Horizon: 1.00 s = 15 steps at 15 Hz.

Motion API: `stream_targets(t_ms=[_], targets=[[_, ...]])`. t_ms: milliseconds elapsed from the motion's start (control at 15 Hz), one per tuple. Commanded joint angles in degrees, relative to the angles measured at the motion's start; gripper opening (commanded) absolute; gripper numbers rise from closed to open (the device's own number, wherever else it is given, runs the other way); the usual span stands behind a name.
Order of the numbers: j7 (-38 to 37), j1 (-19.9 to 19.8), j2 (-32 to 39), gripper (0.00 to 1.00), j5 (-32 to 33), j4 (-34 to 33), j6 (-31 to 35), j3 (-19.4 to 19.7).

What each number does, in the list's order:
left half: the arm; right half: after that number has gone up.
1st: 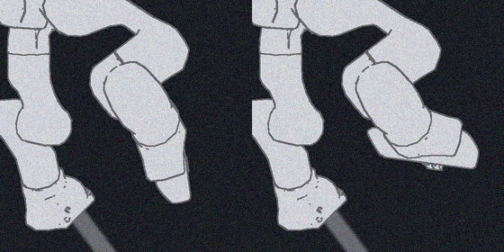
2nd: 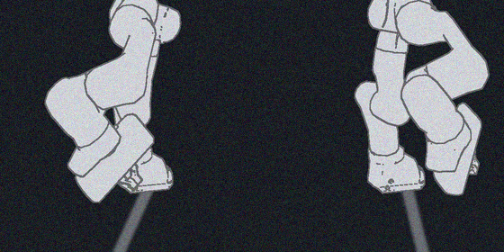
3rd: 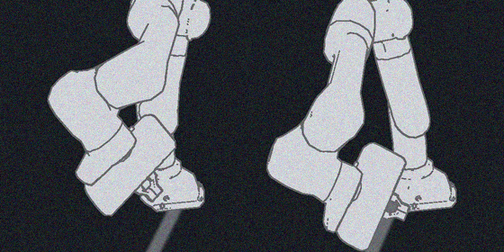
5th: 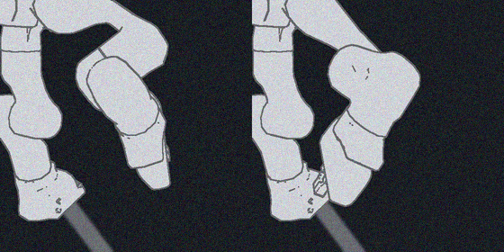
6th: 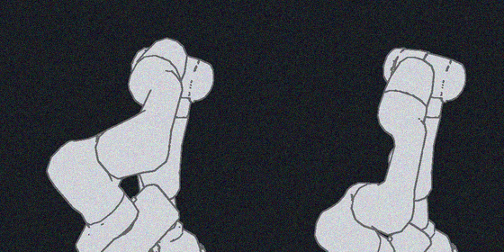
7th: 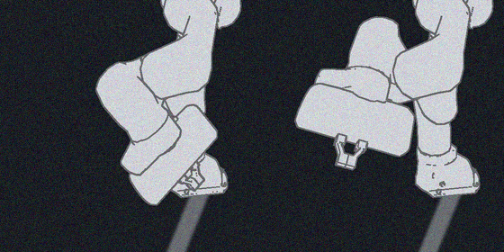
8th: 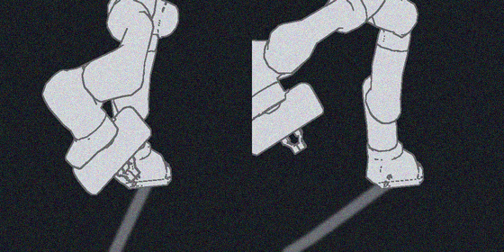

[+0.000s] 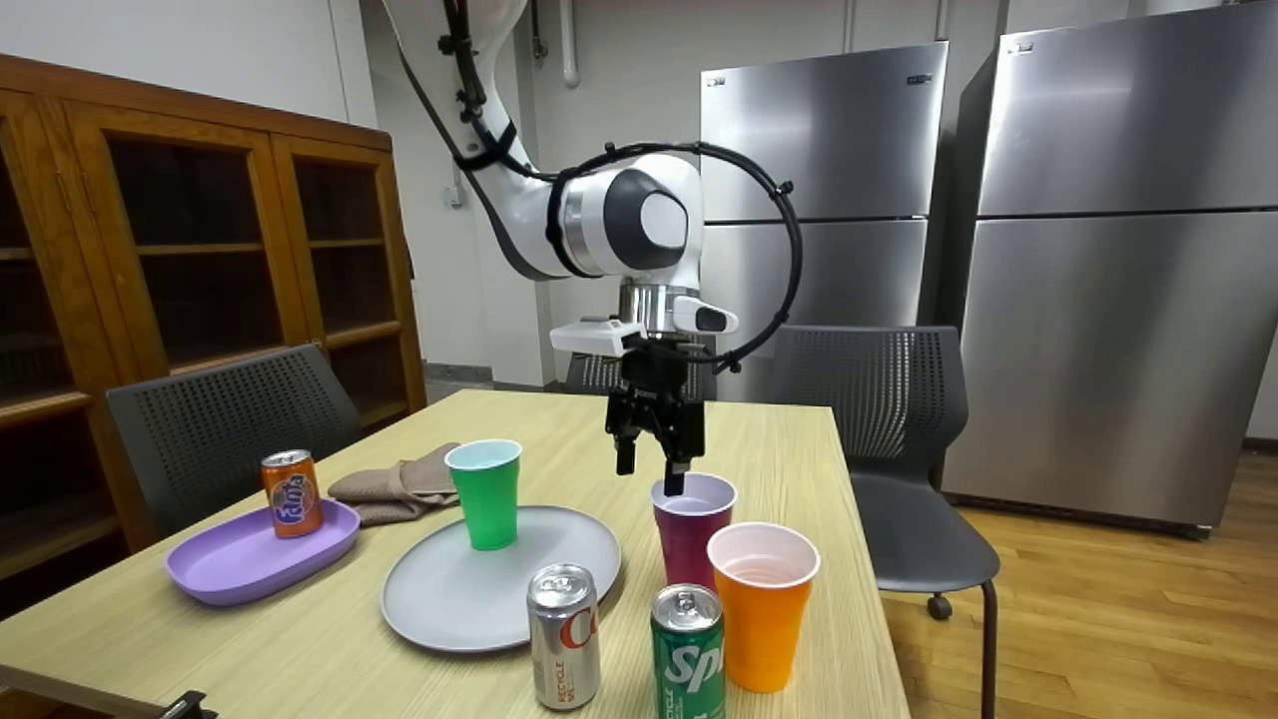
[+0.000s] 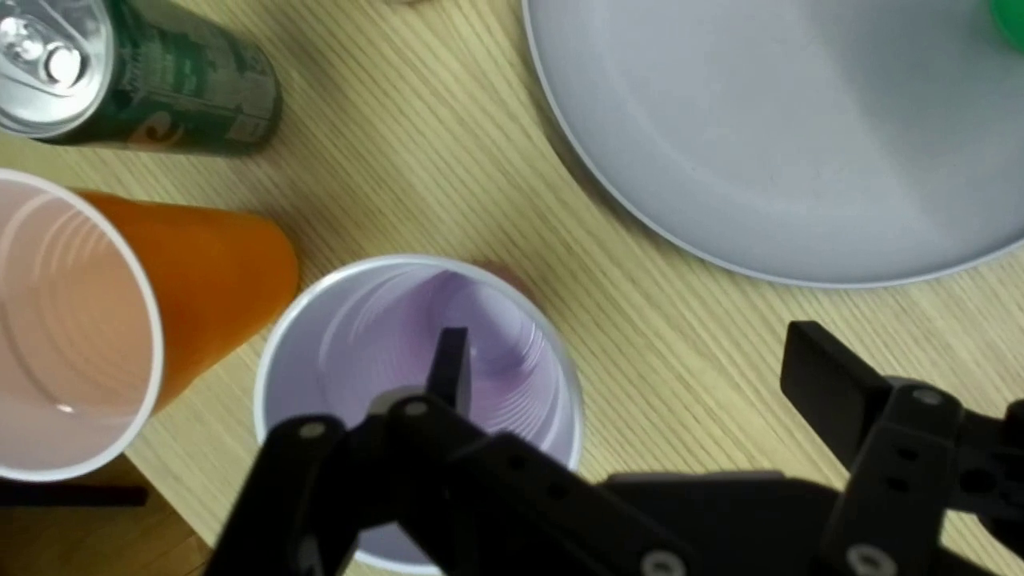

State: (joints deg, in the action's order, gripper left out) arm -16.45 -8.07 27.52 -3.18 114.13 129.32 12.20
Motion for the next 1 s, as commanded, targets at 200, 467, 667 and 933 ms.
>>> stream_targets(t_ms=[200, 467, 667, 933], targets=[[-3.5, -0.7, 3.3, 0.96, -1.4, -4.4, -0.8, 0.4], [-3.5, -1.0, 3.6, 0.60, -1.4, -5.4, -1.2, 0.5], [-3.3, -1.1, 3.2, 0.37, -1.2, -5.3, -1.1, 0.7], [-3.2, -1.0, 2.6, 0.06, -0.8, -4.4, -1.0, 1.1]])
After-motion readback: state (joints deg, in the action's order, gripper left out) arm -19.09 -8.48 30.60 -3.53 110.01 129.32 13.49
